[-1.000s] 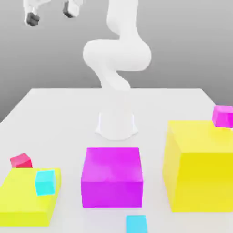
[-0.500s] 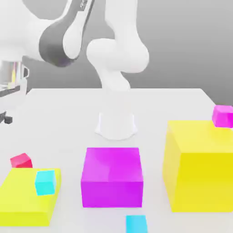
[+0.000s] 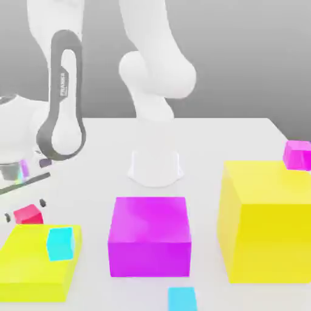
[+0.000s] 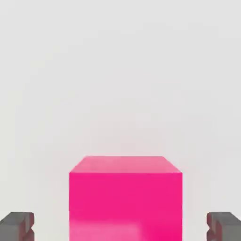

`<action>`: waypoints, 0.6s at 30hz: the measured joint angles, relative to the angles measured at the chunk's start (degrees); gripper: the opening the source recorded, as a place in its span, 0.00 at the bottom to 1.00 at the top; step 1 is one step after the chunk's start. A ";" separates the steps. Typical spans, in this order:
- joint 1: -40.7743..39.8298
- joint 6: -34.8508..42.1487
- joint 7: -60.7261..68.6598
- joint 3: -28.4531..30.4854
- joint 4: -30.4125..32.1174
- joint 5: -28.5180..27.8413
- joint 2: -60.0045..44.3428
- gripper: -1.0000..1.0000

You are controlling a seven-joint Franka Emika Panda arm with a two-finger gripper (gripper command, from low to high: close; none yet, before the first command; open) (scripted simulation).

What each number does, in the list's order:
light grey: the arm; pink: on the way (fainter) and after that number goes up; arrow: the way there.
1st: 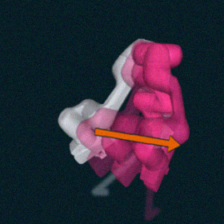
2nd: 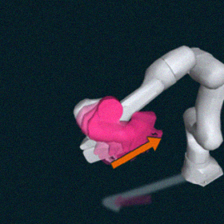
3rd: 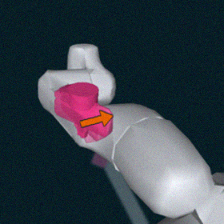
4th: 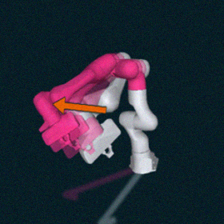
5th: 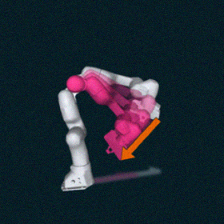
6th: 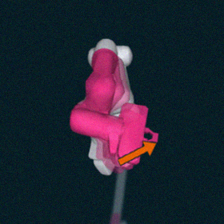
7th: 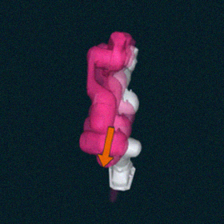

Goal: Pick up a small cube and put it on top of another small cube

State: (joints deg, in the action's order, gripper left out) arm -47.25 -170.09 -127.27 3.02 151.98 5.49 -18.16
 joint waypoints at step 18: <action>10.78 19.84 -11.65 -3.17 -1.60 -4.18 18.69 0.00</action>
State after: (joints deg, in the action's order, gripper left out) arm -36.47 -150.26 -138.93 -0.15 150.38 1.31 0.53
